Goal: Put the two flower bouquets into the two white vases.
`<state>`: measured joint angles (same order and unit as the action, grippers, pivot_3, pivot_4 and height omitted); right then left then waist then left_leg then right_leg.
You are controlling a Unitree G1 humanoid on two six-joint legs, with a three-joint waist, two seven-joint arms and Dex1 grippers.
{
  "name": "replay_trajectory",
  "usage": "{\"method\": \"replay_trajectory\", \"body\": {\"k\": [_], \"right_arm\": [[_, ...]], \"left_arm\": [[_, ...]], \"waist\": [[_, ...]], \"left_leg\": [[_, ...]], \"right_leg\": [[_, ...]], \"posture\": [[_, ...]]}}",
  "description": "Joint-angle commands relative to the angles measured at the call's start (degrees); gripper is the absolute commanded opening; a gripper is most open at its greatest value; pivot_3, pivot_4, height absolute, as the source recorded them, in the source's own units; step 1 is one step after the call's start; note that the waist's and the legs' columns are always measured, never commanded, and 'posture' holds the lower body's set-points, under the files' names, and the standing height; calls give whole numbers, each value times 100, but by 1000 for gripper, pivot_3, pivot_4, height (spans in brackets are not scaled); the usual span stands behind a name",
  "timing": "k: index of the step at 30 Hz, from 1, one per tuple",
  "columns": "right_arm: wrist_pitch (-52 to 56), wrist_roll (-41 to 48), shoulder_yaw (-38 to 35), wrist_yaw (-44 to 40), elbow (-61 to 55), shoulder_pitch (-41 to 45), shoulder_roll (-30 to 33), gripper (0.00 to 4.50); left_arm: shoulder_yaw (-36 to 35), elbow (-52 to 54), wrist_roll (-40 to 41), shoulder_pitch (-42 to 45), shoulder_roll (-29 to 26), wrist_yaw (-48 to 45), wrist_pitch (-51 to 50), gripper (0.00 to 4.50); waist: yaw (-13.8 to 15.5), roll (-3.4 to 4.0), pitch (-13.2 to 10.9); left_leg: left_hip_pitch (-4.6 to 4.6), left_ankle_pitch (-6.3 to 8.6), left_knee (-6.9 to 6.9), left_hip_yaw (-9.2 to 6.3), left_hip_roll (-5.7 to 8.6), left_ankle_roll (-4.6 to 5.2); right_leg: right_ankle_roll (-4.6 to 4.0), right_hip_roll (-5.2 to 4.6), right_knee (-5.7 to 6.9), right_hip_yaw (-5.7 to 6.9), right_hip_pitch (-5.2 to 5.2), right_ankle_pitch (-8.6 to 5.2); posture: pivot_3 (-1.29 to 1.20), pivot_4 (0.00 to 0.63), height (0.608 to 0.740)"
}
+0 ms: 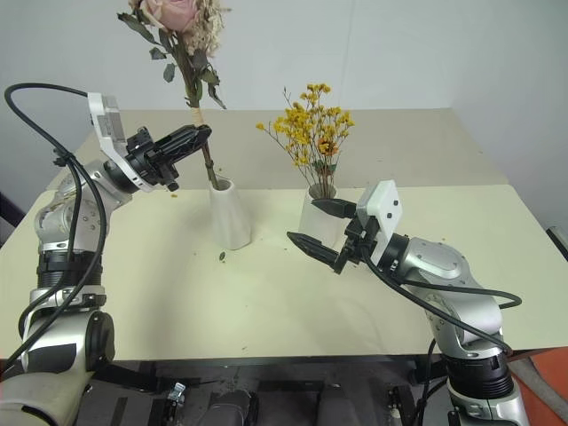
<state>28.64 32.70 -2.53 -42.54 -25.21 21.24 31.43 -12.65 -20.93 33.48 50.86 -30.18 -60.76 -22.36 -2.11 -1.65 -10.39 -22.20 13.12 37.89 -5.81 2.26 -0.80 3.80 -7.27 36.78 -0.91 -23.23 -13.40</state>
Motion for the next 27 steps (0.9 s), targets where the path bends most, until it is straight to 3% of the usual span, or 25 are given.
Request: {"method": "replay_trajectory", "body": {"k": [1,14,27], "right_arm": [[-130,-13,-18,48,-186,99,-31,4300],[-153,-17,-103,-110,111,255,101,4300],[-333,-203,-457,43,335,179,191,4300]], "left_arm": [[-38,195,30,-24,-138,-1,-100,14],[-259,414,382,346,-114,72,-158,14],[-84,-1062,51,1205,-154,-672,281,14]], "waist": [[0,0,0],[-13,-1,-1],[-31,-4,-3]], "left_leg": [[-1,0,0,0,0,0],[-7,0,0,0,0,0],[-12,0,-1,1,0,0]], "right_leg": [[0,0,0,0,0,0],[0,0,-2,1,-7,0],[0,2,0,0,-13,0]], "posture": [[0,150,740],[0,150,740],[0,150,740]]}}
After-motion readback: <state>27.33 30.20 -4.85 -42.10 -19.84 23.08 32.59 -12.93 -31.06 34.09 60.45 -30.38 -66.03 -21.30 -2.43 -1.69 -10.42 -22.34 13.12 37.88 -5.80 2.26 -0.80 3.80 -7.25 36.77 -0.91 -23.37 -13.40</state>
